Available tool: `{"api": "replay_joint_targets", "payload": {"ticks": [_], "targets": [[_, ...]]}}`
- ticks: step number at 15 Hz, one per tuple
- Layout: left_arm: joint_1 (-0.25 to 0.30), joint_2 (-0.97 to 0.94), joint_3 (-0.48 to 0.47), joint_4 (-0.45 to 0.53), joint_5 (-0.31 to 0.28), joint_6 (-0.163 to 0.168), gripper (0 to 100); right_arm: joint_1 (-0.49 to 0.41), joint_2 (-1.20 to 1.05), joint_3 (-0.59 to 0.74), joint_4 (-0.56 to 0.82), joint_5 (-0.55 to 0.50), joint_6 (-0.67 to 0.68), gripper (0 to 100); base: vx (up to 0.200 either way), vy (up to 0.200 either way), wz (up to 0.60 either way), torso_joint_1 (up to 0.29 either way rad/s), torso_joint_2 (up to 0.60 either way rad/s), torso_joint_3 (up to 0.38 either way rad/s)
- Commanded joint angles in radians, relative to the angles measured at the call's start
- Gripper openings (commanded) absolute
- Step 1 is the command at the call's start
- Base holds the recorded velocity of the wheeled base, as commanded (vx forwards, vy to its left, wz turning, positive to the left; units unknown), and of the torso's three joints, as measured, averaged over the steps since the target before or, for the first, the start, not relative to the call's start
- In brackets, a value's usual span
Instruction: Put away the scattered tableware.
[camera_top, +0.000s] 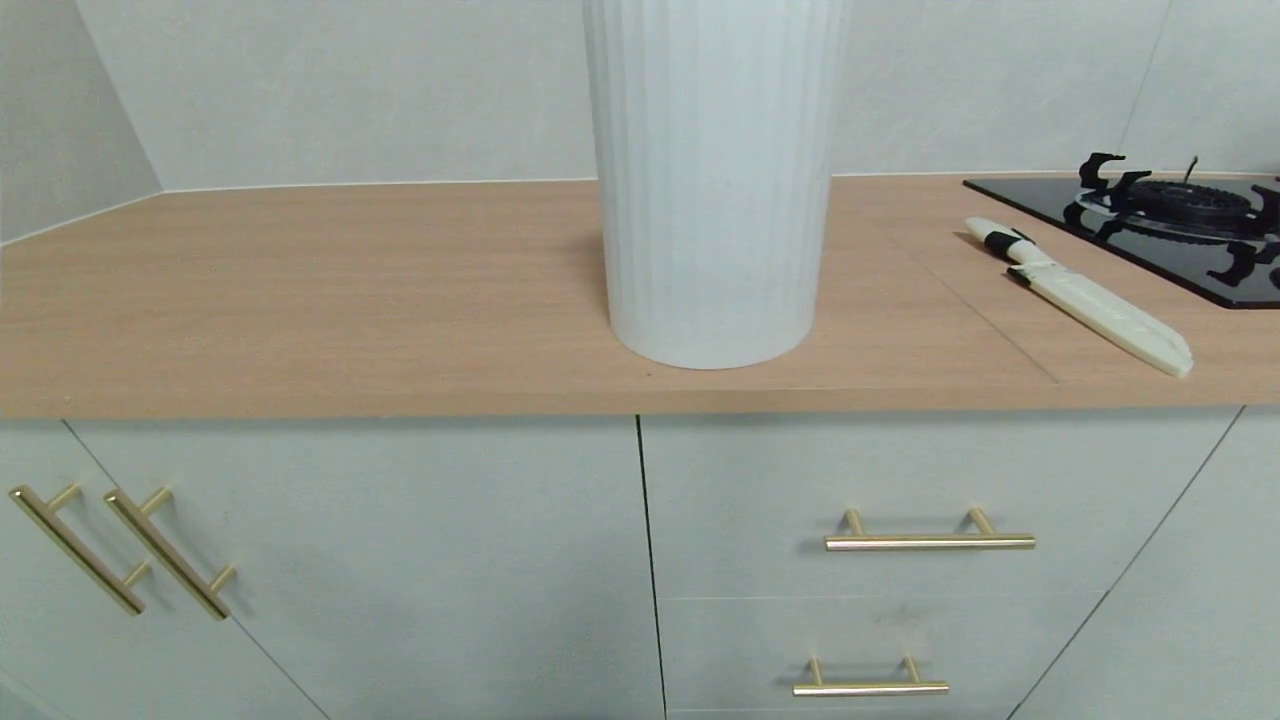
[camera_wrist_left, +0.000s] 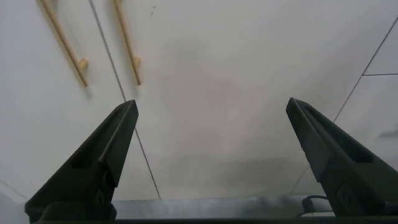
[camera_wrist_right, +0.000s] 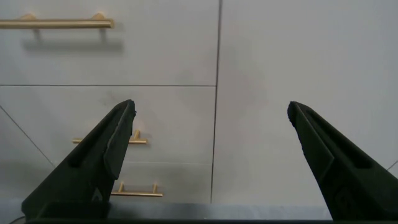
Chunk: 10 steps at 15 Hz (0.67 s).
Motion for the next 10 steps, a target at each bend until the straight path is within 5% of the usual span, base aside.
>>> {"api": "replay_joint_targets", "payload": {"ticks": [1,10], "targets": [[0.001,0.002,0.0,0.0,0.0,0.0,100,0.002,0.001,0.0,0.0,0.0,0.0,100,0.0,0.0,0.0,0.0,0.0,0.0],[0.001,0.002,0.0,0.0,0.0,0.0,100,0.002,0.001,0.0,0.0,0.0,0.0,100,0.0,0.0,0.0,0.0,0.0,0.0]]}}
